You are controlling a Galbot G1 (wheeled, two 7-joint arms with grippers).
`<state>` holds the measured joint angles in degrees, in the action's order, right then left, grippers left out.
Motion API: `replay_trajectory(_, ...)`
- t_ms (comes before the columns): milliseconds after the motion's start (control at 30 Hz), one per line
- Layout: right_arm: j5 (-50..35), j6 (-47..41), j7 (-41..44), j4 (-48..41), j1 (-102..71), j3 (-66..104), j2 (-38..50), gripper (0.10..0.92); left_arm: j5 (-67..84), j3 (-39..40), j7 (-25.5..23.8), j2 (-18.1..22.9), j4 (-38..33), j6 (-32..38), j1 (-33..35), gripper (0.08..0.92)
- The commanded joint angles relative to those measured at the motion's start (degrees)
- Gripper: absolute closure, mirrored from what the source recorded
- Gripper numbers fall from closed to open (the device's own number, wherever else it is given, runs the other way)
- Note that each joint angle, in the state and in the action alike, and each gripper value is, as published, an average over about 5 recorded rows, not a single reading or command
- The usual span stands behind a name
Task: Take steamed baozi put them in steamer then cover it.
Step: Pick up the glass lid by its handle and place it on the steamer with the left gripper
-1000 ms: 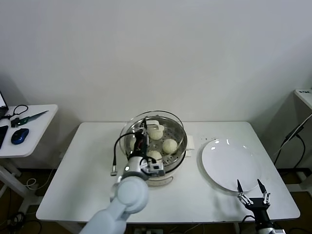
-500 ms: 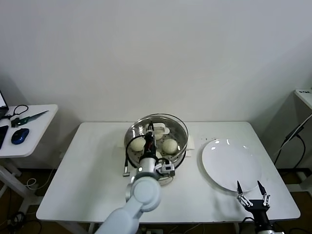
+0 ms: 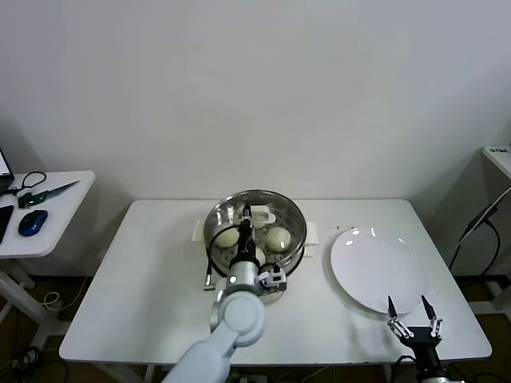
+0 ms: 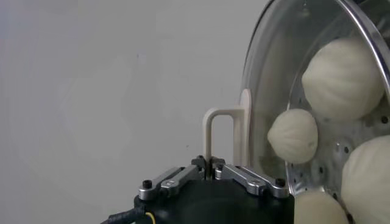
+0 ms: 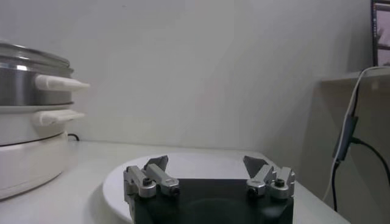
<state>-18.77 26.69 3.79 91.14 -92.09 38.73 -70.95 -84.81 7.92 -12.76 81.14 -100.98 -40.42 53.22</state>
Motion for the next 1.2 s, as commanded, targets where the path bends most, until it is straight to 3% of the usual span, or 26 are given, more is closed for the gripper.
replay_trajectory(33,0.02,0.22,-0.01,-0.17,-0.07,0.08,-0.07,0.203,-0.99,0.14,0.16,0.3,0.79,0.05,0.19,0.862)
replay_trajectory(833,0.52,1.47,0.44,-0.3,-0.07,-0.07,-0.38,0.203,-2.93,-0.26,0.9,1.36,2.35,0.63,0.76,0.858)
replay_trajectory(933,0.76,1.27,0.48,-0.28,-0.04,-0.09,-0.38,0.203,-3.01,-0.45,0.89,1.22,2.67,0.81,0.64,0.818)
replay_trajectory(1200,1.23,-0.27,0.73,-0.09,0.35,-0.47,-0.38,0.203,0.27,-0.41,0.39,0.34,0.1,0.83,1.13,0.593)
